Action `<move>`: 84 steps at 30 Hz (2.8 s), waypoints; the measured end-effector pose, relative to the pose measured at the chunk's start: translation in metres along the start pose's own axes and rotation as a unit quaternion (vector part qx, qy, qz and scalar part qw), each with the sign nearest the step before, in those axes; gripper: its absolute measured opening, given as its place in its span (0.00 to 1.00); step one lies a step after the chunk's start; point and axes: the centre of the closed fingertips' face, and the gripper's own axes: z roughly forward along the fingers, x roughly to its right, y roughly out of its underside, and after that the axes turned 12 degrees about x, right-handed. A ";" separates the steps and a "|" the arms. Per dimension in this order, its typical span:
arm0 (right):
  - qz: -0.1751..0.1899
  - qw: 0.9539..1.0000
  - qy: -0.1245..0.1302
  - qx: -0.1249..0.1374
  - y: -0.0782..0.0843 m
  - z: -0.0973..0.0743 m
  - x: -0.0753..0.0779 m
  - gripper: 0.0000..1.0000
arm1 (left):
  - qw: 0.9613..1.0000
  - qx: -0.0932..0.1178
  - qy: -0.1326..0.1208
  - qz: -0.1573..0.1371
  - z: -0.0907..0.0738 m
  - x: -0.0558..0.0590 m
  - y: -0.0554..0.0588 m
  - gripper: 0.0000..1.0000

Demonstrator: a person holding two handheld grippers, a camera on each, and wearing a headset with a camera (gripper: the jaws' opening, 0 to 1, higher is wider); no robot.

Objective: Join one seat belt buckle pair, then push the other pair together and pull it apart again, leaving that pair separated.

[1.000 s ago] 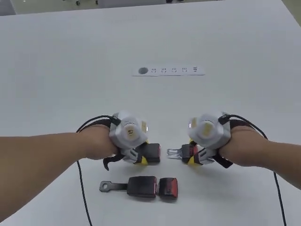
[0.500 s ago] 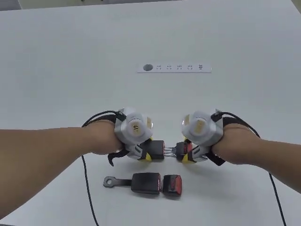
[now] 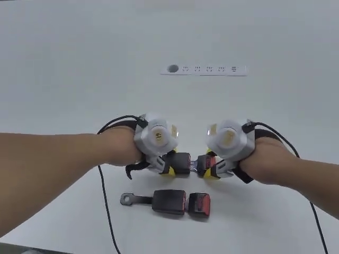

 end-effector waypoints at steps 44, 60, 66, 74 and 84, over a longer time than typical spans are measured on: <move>0.023 0.998 0.045 -0.037 0.096 -0.089 0.003 0.34 | 1.000 -0.001 -0.018 -0.007 0.000 -0.001 -0.002 0.33; 0.035 0.991 0.125 -0.029 0.098 -0.104 0.017 0.58 | 0.999 -0.002 -0.034 0.000 -0.005 0.001 -0.004 0.41; 0.085 0.984 0.153 0.028 0.081 -0.115 0.001 0.60 | 0.996 0.028 -0.075 -0.026 -0.029 0.000 -0.014 0.48; 0.126 0.971 0.186 0.083 0.055 -0.136 -0.037 0.72 | 0.991 0.047 -0.122 -0.028 -0.070 0.040 -0.014 0.66; 0.141 0.958 0.219 0.116 0.042 -0.160 -0.073 0.84 | 0.970 0.091 -0.198 -0.109 -0.122 0.083 0.013 0.79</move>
